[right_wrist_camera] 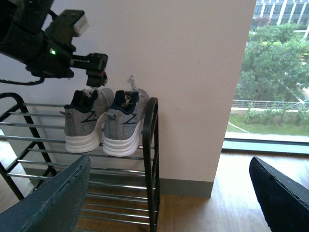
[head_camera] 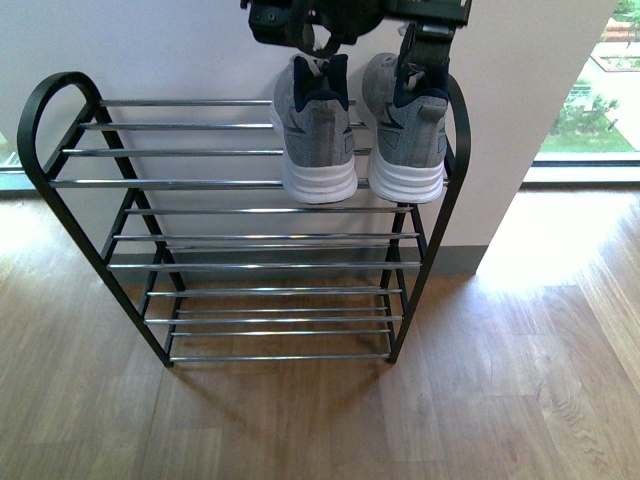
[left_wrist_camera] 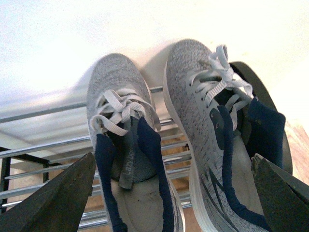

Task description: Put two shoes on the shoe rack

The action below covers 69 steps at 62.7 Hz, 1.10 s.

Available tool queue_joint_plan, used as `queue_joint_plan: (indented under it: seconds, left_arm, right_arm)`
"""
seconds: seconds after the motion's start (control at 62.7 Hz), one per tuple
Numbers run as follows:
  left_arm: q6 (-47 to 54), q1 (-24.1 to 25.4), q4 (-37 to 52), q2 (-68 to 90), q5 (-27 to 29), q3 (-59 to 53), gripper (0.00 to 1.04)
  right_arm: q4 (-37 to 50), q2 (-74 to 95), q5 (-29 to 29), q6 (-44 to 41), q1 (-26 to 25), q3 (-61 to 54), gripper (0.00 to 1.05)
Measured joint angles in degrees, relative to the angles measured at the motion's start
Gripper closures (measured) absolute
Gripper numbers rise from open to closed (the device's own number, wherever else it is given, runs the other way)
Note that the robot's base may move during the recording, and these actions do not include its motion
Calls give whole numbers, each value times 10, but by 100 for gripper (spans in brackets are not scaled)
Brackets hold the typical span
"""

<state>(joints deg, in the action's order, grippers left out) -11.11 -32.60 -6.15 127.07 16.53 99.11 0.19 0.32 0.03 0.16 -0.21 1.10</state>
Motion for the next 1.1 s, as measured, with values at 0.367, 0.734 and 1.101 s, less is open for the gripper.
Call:
queue_joint_plan:
  seconds: [0.367,0.734,1.101]
  left_arm:
    - [-1,-1,143,-221,79,-257,9]
    - [-9,-6,214,-508,216,-552,9]
    - [-80,21,205,-646,229,-674,9]
  right_arm:
    - [0,0,0,0,0,0,9]
    - [0,0,0,0,0,0,9]
    - [0,0,0,0,0,0,9]
